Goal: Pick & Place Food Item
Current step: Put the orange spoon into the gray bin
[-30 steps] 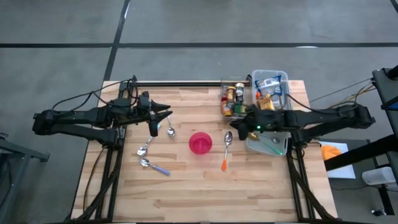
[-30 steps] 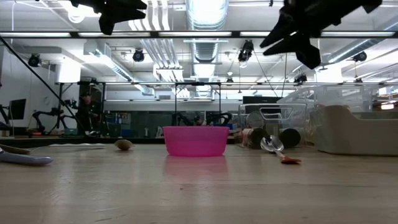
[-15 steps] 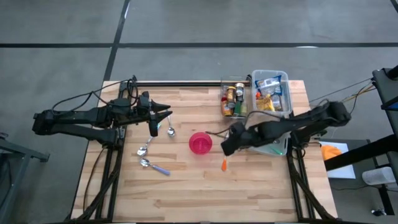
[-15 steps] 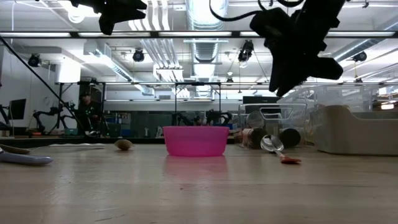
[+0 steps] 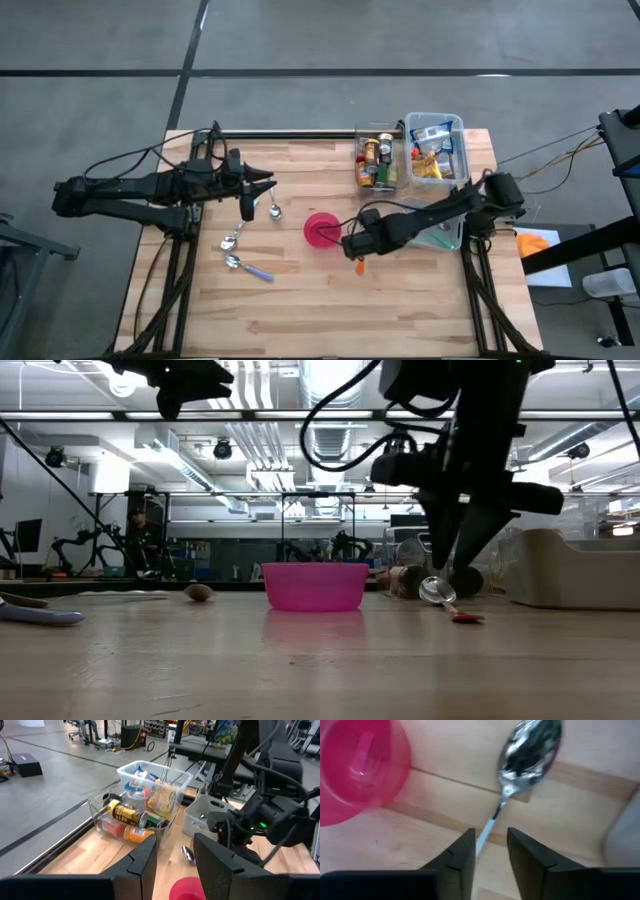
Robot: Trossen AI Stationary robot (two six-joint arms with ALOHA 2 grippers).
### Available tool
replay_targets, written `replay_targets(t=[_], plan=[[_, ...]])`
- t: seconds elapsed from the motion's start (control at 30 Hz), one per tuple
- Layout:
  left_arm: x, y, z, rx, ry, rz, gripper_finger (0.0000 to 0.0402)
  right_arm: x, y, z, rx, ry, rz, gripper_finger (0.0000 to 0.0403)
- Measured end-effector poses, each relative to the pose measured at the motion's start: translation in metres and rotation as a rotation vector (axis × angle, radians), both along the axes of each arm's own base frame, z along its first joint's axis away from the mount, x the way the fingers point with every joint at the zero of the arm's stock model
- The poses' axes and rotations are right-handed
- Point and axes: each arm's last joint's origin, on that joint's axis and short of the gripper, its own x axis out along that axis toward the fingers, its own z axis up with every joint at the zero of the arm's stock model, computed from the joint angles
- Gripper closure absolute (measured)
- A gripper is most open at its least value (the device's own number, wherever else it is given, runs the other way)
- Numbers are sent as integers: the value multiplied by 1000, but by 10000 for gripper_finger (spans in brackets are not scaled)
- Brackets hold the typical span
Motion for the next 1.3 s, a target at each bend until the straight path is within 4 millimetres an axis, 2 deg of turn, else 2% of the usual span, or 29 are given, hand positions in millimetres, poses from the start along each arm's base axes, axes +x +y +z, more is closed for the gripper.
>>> replay_targets(t=[0.2,0.3,0.53,0.73,1.3], plan=[[-2,0,-6,-3,65,0,272,15,5,-13,13,41,10,206],[-3,0,-10,-5,105,0,272,17,6,-22,21,75,4,186],[-7,0,-19,-8,215,-1,272,18,3,-35,-58,93,-65,181],[-10,-1,-25,-11,287,-2,272,18,1,-35,-110,70,-101,181],[-10,-1,-26,-12,295,-2,272,20,0,-44,-91,82,-148,181]])
